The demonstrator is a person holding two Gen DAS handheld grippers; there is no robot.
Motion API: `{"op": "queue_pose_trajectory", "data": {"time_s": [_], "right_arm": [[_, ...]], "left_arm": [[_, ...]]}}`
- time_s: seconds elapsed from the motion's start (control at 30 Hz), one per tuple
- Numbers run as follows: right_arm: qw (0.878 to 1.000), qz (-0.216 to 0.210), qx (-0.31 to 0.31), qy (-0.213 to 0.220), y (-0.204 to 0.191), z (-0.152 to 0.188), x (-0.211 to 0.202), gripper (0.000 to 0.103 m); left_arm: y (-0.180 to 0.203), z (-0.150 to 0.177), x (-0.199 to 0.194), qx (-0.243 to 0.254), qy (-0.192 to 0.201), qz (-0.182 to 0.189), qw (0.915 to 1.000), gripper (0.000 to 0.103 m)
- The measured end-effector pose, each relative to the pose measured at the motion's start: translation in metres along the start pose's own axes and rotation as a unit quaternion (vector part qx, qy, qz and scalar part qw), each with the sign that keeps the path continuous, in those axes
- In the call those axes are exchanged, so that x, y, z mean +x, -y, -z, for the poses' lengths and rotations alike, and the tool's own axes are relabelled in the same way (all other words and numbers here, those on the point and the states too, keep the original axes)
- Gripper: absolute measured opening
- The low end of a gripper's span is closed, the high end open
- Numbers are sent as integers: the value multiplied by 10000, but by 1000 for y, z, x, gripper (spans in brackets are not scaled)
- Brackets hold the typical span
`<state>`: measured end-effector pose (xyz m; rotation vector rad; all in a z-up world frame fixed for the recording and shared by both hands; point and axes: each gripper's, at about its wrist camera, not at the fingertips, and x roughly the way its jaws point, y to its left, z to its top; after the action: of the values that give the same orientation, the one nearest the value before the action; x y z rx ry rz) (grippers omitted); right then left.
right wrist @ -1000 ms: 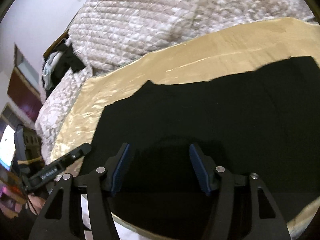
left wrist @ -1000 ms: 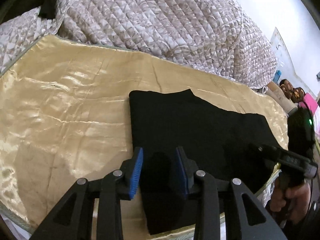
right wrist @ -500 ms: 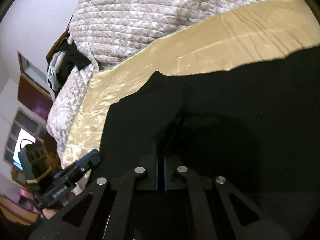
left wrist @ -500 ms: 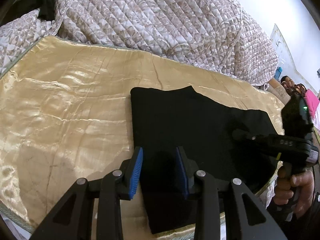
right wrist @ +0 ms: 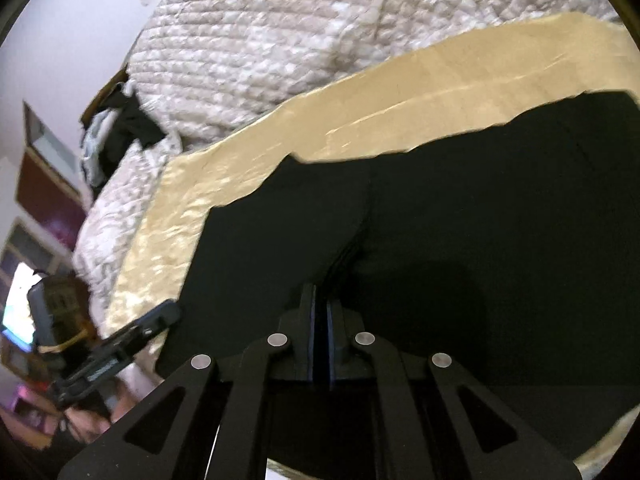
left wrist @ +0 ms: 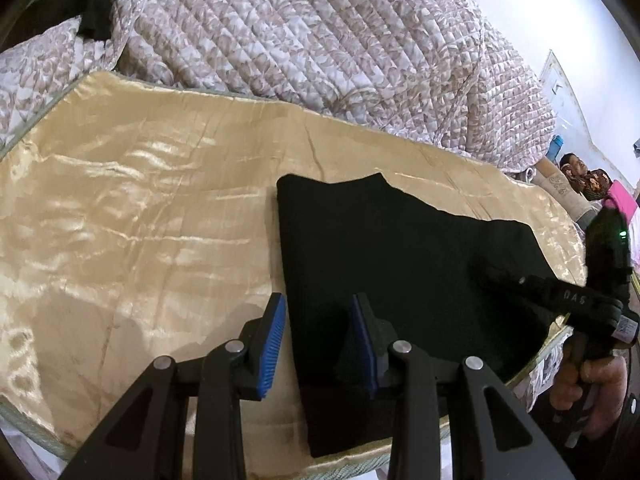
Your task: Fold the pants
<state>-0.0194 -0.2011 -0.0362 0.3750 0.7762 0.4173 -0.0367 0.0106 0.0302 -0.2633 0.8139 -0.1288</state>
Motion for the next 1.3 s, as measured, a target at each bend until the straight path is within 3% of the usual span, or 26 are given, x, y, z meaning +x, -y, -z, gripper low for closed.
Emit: {"op": "queue_pose_trajectory", "data": {"time_s": [0.07, 0.17, 0.3, 0.4, 0.47, 0.53, 0.7, 1.3], "right_arm": [[9993, 278, -108, 244, -1, -3, -10, 4], [9987, 234, -298, 355, -9, -15, -14, 4], [9968, 356, -714, 25, -25, -34, 13, 3], [9956, 556, -716, -229, -21, -48, 40, 3], [9950, 688, -612, -399, -12, -51, 53, 3], [9966, 587, -475, -332, -5, -53, 53, 3], [9953, 717, -594, -257, -10, -48, 46, 3], [9781, 1098, -1755, 216, -52, 36, -11, 12]], "left_arm": [[2, -8, 4, 31, -44, -51, 10000, 36], [9, -29, 15, 196, -115, -40, 9997, 36], [16, -61, 41, 444, -178, -81, 9988, 36], [14, -71, 74, 471, -505, -159, 9975, 36], [14, -70, 84, 512, -534, -155, 9971, 37], [18, -67, 81, 660, -433, -174, 9967, 41], [26, -61, 70, 841, -316, -349, 9953, 42], [50, 0, 9, 997, -91, -575, 9933, 42]]}}
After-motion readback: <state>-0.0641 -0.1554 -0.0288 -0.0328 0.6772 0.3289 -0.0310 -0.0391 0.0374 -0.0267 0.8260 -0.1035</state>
